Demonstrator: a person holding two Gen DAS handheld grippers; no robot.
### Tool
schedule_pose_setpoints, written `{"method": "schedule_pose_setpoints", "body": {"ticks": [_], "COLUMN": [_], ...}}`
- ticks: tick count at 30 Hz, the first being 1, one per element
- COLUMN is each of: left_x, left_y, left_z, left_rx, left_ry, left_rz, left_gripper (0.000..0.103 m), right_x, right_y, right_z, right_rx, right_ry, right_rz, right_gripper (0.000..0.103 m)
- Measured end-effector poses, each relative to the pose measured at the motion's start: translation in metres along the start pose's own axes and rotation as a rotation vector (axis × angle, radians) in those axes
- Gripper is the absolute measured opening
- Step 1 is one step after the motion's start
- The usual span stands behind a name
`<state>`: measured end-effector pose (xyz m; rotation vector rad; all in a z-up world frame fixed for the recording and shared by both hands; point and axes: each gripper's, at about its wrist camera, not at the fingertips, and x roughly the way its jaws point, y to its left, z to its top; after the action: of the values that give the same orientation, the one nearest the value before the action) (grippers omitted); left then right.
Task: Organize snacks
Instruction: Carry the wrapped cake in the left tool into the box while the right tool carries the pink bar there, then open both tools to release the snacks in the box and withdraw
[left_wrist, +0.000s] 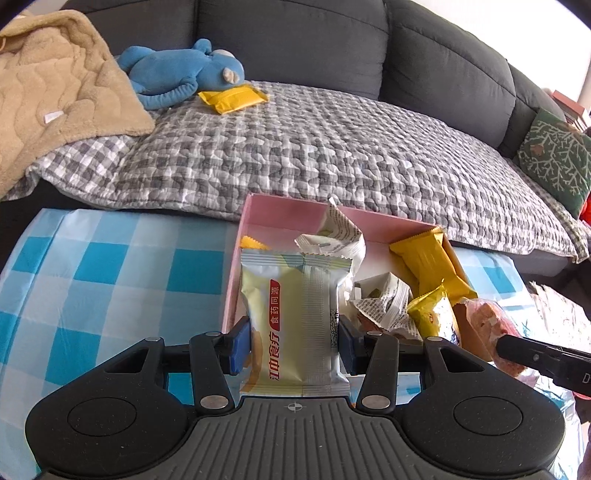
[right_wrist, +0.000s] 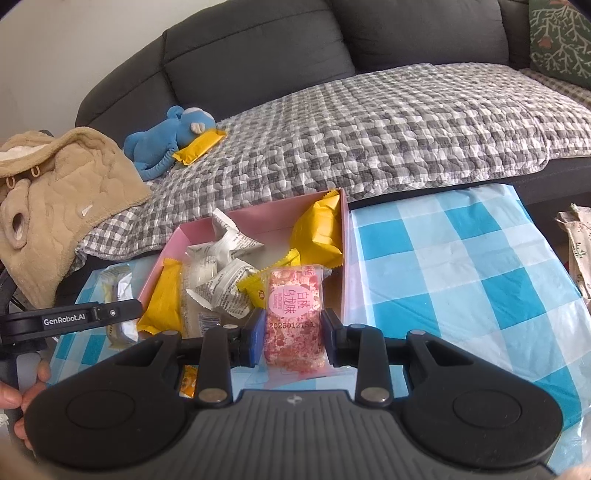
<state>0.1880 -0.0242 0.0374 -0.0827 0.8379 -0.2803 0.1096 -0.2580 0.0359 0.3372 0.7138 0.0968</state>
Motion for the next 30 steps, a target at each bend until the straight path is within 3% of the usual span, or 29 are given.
{"method": "schedule_pose_setpoints", "body": {"ticks": [17, 30], "left_x": [0.038, 0.057], "left_y": [-0.001, -0.006], "left_z": [0.011, 0.014], "left_rx": [0.013, 0.031], "left_ry": [0.031, 0.019], "left_rz": [-0.007, 0.034], "left_gripper": [0.045, 0.050], "right_x": [0.054, 0.075], "right_y": [0.027, 0.036], "right_z": [0.006, 0.005], "right_rx": [-0.028, -0.048], "right_ry": [0.046, 0.045], "right_rz": [0.033, 0.033], "right_gripper": [0.029, 0.030]}}
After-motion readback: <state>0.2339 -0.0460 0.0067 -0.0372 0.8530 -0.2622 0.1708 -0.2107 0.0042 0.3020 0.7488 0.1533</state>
